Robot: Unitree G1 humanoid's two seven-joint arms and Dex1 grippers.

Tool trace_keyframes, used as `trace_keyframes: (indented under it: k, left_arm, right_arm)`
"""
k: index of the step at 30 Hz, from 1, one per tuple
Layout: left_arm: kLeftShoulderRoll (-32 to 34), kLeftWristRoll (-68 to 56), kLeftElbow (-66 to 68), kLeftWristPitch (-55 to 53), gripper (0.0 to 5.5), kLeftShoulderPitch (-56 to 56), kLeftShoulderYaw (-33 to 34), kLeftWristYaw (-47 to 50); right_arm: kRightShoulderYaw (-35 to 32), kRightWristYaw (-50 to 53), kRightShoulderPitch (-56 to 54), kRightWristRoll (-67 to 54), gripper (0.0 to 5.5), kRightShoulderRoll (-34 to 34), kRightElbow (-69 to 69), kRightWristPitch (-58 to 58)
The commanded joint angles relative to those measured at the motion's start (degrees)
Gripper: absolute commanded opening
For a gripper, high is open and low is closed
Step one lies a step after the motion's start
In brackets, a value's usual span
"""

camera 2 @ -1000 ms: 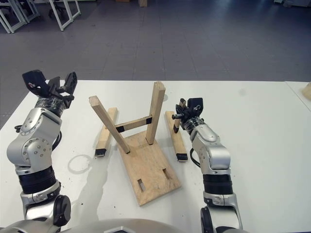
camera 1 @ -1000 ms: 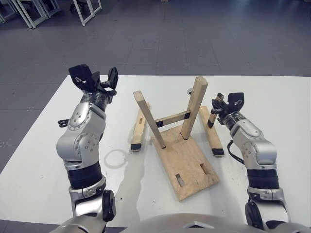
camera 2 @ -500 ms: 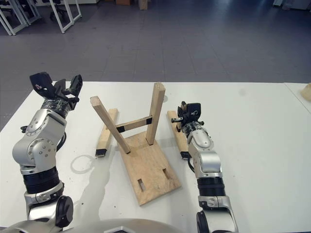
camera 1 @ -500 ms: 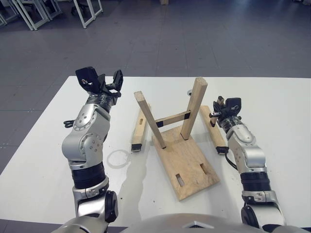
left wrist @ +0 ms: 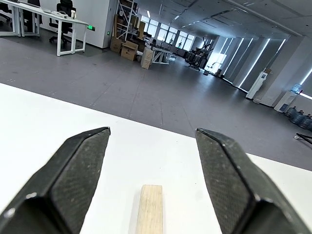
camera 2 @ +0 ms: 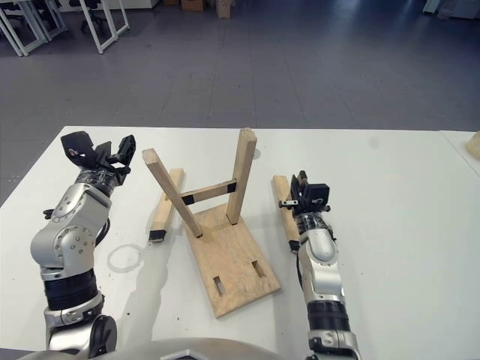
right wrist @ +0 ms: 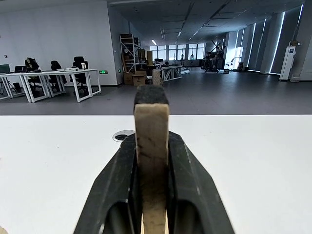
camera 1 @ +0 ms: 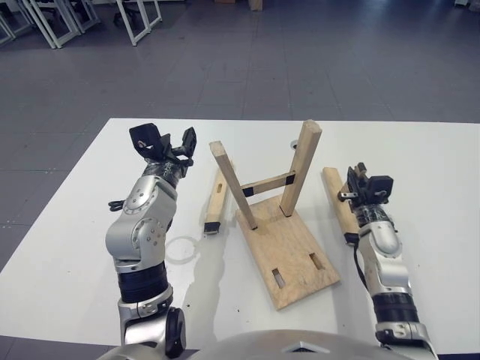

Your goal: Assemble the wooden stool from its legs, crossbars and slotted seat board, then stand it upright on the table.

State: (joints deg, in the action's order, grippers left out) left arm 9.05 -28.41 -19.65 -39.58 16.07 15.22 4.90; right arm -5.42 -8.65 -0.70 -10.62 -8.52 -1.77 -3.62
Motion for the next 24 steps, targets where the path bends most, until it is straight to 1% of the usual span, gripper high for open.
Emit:
trace_keyframes:
  k: [1,5,6,7,11,15,19,24]
  left_arm:
    - [-0.36,0.61,-1.10,0.62,3.20,-1.33,-0.26,-0.44]
    - [-0.44,0.67,-1.53,0.32,3.20,-1.98,-0.34,-0.30]
    - [-0.34,0.69,-1.53,0.28,3.20,-2.00,-0.37,-0.36]
    - [-0.27,0.71,-1.50,0.25,3.20,-1.98,-0.42,-0.39]
    - [-0.32,0.84,-1.59,0.30,3.20,-2.07,-0.60,-0.27]
    - [-0.50,1.02,-1.54,0.54,3.20,-1.94,-0.68,-0.06]
    - [-0.67,1.24,-1.74,0.61,3.20,-2.02,-0.68,0.07]
    - [-0.74,1.73,-1.61,0.85,3.20,-1.85,-0.97,0.02]
  right_arm:
    - [-2.86,1.13,8.01,-0.93,0.40,-2.69,9.32,9.96]
    - [-3.13,1.78,9.12,-0.25,0.40,-3.23,14.87,13.31]
    - [-3.01,1.75,9.08,-0.12,0.77,-3.21,15.19,13.65]
    - [-2.96,1.67,9.05,-0.23,0.87,-3.12,15.56,14.06]
    - [-2.88,1.49,8.60,-0.58,1.70,-3.28,18.06,16.96]
    - [-4.58,3.04,4.52,-1.68,2.57,-4.60,23.52,24.50]
    - [-6.66,5.86,-2.36,-1.79,2.57,-6.38,27.82,34.25]
    - [-9.66,10.12,-17.16,-5.10,2.57,-7.03,34.19,46.52]
